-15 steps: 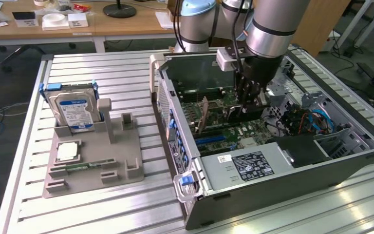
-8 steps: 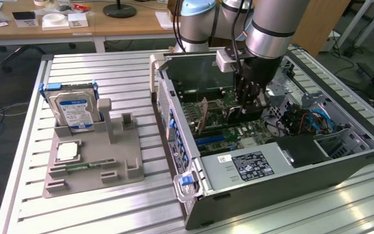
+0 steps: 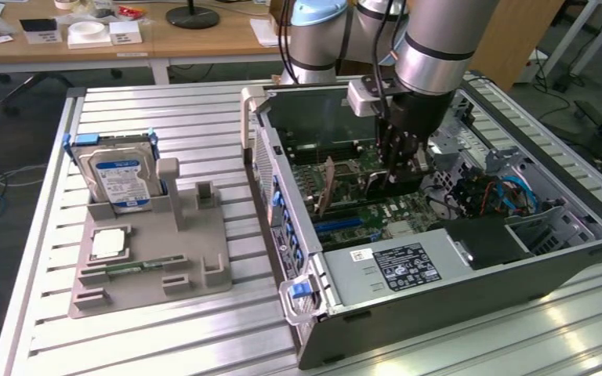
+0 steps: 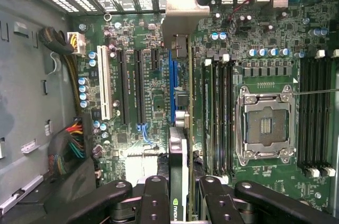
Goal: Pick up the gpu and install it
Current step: 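Insert the gpu into the slot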
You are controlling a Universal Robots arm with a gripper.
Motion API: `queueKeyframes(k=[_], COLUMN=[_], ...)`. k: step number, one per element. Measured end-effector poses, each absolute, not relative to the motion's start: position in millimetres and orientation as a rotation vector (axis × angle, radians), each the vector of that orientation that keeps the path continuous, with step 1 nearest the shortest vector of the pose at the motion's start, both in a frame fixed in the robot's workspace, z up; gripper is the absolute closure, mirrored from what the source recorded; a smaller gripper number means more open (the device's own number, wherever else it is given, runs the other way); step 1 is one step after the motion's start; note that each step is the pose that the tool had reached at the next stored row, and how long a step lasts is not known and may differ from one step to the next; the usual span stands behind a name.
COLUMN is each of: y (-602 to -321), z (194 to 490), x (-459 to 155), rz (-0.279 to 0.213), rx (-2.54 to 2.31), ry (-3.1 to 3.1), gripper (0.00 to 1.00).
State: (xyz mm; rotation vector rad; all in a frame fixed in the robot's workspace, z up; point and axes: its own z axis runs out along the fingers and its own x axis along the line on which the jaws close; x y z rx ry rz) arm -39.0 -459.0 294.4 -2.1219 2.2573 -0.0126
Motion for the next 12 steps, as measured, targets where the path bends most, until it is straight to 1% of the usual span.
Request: queueKeyframes(k=[12], y=[-459.0], z=[292.8], x=[-39.0], rz=[-0.013], rx=[-2.122], ry=[2.257], gripper=[0.73])
